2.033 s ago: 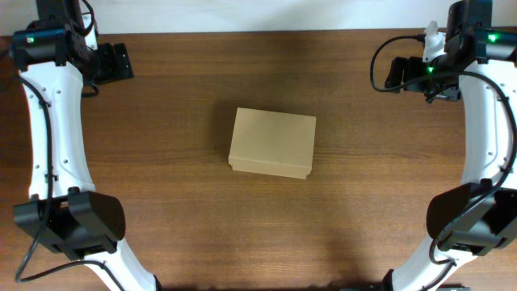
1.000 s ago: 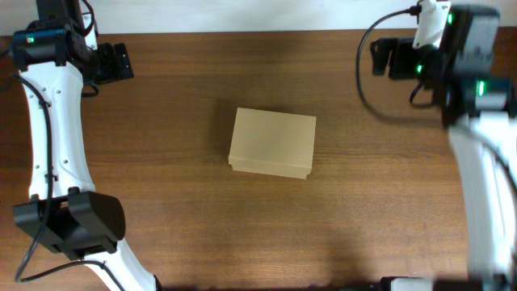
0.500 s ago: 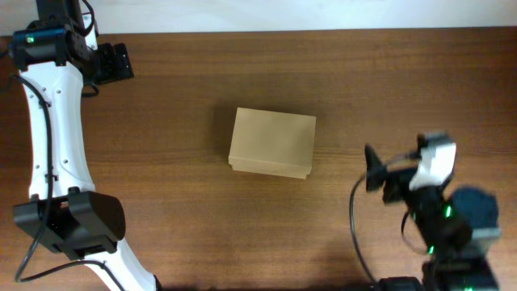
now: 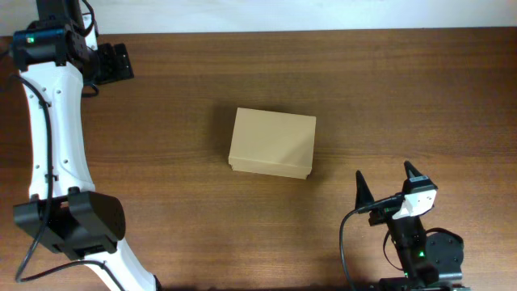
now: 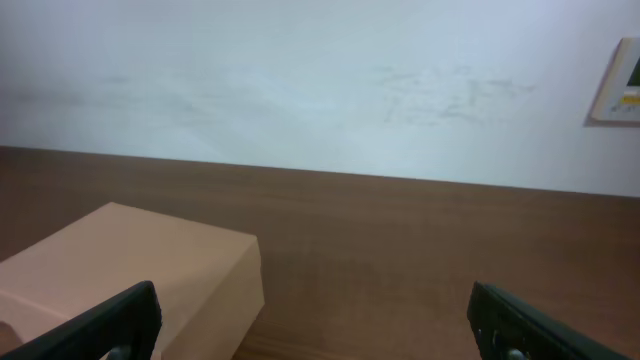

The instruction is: Pack container

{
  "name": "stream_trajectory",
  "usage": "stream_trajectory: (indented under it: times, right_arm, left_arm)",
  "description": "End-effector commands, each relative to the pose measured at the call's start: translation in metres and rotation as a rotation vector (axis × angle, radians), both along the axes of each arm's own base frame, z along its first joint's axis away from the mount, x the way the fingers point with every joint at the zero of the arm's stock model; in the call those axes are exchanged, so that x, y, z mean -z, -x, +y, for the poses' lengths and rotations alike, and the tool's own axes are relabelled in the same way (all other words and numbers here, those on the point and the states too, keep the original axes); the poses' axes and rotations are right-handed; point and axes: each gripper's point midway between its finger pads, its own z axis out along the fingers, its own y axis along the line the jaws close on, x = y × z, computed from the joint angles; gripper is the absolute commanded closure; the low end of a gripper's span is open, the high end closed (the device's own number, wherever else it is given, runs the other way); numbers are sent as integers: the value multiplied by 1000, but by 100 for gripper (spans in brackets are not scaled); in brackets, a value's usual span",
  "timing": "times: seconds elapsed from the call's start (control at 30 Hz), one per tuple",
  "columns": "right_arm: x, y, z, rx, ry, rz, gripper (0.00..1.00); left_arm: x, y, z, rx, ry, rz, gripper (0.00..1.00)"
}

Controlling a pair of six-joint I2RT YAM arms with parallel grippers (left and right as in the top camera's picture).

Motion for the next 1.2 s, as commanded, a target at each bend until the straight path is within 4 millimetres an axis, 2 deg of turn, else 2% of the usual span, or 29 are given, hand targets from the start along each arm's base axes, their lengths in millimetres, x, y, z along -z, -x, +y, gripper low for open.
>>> stream_trajectory:
  times: [0.0, 0.1, 0.33, 0.6, 1.0, 1.17]
  right_arm:
    - [6, 1, 1, -3, -10, -8, 1]
    - [7, 3, 0, 2, -10, -22, 1]
    - [-6, 10, -4, 23, -12, -94, 1]
    - [-4, 9, -4, 24, -12, -88, 1]
    - [41, 2, -4, 24, -7, 17, 1]
    - [70, 3, -4, 25, -3, 106, 1]
  left_arm:
    - [-10, -1, 0, 7, -9, -26, 0]
    - [-10, -1, 0, 7, -9, -26, 1]
    - [-10, -1, 0, 7, -9, -26, 0]
    - [-10, -1, 0, 7, -9, -26, 0]
    - [-10, -1, 0, 7, -9, -25, 0]
    - [-10, -1, 0, 7, -9, -25, 0]
